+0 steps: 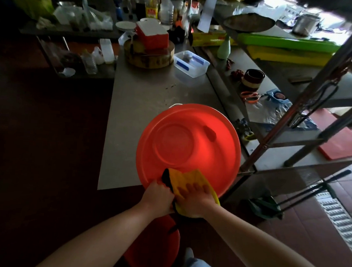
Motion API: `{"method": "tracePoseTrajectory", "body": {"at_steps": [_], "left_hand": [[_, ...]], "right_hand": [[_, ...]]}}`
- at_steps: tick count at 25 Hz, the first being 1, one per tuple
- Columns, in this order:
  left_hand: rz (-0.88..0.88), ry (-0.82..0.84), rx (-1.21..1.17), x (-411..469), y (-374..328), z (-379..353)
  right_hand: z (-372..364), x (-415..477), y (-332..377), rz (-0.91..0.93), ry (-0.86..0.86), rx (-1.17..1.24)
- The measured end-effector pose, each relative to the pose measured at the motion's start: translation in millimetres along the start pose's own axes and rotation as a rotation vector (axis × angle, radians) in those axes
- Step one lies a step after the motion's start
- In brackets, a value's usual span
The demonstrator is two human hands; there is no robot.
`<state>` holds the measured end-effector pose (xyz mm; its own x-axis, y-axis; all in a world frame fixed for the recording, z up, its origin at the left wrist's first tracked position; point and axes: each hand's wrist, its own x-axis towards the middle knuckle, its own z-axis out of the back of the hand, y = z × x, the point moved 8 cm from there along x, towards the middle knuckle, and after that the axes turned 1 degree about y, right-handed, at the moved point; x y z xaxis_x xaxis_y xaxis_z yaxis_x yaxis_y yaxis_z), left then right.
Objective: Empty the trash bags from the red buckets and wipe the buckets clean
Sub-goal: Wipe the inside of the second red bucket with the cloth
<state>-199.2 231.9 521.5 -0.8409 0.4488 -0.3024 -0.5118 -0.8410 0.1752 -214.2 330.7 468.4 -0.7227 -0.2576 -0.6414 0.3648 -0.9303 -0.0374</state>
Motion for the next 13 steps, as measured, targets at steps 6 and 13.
{"method": "tracePoseTrajectory", "body": {"at_steps": [6, 13], "left_hand": [[0.012, -0.08, 0.019, 5.0, 0.9, -5.7], [0.007, -0.068, -0.024, 13.8, 1.6, -18.6]], "right_hand": [[10.2, 17.5, -11.4, -0.021, 0.011, 0.009], [8.7, 81.9, -18.2, 0.036, 0.018, 0.014]]}}
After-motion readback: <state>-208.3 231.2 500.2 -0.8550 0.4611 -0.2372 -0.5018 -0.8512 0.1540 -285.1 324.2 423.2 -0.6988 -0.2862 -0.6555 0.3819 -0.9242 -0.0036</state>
